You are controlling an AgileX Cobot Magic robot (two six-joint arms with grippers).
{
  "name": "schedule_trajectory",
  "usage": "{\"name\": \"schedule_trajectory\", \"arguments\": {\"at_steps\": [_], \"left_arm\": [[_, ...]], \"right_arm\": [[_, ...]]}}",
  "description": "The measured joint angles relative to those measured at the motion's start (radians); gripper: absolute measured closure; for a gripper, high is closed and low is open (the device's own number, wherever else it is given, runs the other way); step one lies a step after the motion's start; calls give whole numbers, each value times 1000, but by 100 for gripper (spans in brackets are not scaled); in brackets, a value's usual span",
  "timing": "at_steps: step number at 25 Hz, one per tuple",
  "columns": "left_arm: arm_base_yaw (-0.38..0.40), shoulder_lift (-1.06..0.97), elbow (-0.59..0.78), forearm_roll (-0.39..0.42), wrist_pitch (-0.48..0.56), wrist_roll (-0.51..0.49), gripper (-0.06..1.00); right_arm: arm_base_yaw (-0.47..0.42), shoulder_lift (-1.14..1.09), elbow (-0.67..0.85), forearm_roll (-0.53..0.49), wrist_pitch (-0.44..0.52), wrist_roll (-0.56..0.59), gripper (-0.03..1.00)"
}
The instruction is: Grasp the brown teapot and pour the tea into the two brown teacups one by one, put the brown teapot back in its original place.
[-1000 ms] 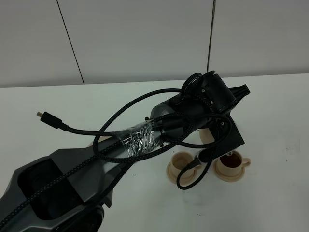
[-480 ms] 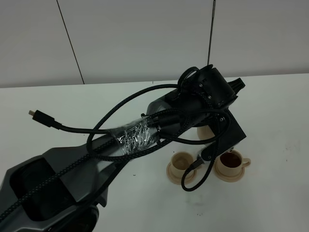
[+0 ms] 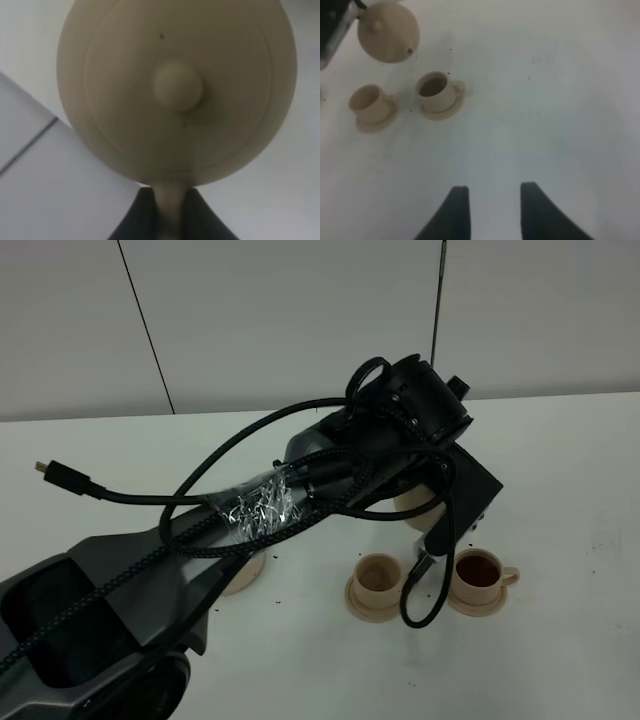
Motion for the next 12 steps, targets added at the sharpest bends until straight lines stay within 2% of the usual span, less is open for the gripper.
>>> {"name": "schedule_trajectory", "arguments": {"at_steps": [7,12], "left_arm": [[13,-1,0,-6,7,-214,78],[13,-1,0,-31,20,-317,78]], "right_arm": [[0,0,0,0,0,0,72],[0,0,0,0,0,0,72]]}}
